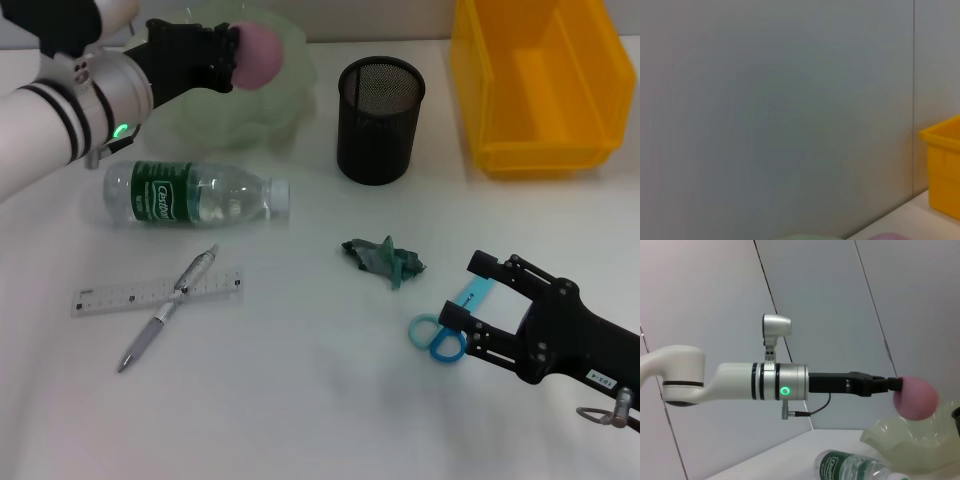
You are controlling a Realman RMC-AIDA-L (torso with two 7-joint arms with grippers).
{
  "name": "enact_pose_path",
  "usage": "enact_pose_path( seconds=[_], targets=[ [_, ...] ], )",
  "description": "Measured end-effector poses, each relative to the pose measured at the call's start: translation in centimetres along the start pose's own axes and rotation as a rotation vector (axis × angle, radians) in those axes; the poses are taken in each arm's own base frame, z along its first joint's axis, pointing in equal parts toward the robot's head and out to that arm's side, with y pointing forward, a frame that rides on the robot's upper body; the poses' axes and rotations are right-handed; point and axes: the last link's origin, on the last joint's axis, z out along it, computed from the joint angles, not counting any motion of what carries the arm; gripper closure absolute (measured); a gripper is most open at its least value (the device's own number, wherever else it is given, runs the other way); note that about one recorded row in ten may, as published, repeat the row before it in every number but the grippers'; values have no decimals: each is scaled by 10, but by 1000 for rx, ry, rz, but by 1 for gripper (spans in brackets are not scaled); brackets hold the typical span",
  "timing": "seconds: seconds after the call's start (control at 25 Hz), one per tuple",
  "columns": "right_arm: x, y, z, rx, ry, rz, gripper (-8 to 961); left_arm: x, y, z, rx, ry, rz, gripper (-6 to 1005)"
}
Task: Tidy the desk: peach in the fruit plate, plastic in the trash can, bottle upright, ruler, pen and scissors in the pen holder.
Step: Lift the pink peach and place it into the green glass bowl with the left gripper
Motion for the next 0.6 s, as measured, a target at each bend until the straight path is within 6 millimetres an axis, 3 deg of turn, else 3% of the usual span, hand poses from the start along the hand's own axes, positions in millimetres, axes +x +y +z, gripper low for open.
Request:
enact_pose_path(
  seconds=[0.6],
  targets=[
    [-1, -3, 3, 1, 2, -7, 157, -1, -7, 7, 37, -25, -52, 893]
  ],
)
